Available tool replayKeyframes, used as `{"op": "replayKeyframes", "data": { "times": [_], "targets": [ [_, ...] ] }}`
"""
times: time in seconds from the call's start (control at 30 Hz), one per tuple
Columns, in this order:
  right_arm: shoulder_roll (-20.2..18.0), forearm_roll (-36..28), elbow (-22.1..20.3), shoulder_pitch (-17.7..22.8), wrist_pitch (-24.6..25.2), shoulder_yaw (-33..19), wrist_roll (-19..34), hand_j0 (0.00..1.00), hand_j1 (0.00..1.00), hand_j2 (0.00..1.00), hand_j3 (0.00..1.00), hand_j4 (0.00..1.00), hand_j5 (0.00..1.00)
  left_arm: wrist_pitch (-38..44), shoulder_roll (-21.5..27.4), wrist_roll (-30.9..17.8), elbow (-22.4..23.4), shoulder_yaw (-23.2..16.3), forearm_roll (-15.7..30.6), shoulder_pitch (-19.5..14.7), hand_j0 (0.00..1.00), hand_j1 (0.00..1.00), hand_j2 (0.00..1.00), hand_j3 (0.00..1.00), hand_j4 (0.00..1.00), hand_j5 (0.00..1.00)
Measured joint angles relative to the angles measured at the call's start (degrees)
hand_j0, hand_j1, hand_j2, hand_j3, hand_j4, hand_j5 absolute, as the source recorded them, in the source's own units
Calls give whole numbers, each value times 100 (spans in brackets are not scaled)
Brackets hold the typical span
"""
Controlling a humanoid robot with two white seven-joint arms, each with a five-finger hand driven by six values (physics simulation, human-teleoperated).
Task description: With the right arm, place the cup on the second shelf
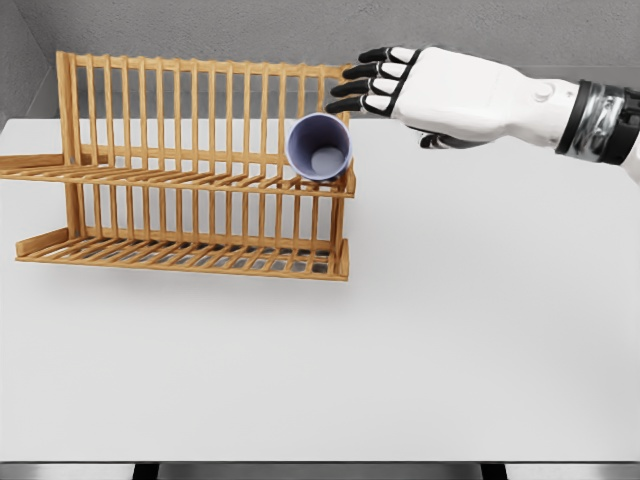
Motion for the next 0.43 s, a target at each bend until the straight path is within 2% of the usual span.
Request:
{"op": "replayKeyframes", "data": {
  "times": [0.03,0.1,0.2,0.23,0.3,0.33,0.37,0.43],
  "targets": [
    [-23,38,1,499,-78,-396,7,100,100,100,100,100,100,1,0,0,-3,1,0,0,100,100,100,100,100,100],
    [-93,29,1,842,-134,-984,5,100,100,100,100,100,100,1,0,0,-2,0,0,0,100,100,100,100,100,100],
    [-140,24,0,1324,-173,-1374,4,100,100,100,100,100,100,1,0,1,-4,4,9,-52,100,100,100,100,100,100],
    [-148,27,3,1352,-180,-1438,4,100,100,100,100,100,100,-4,0,-5,-17,0,-4,87,100,100,100,100,100,100],
    [-156,28,9,1343,-186,-1521,3,100,100,100,100,100,100,-4,0,4,-34,14,-30,-9,100,100,100,100,100,100],
    [-159,31,13,1343,-188,-1548,3,100,100,100,100,100,100,-20,0,-13,-65,19,-11,79,100,100,100,100,100,100],
    [-160,35,23,1352,-189,-1567,3,100,100,100,100,100,100,-27,0,-31,-83,22,99,184,100,100,100,100,100,100],
    [-162,49,36,1369,-192,-1591,3,100,100,100,100,100,100,-41,0,-207,-106,17,270,132,100,100,100,100,100,100]
  ]
}}
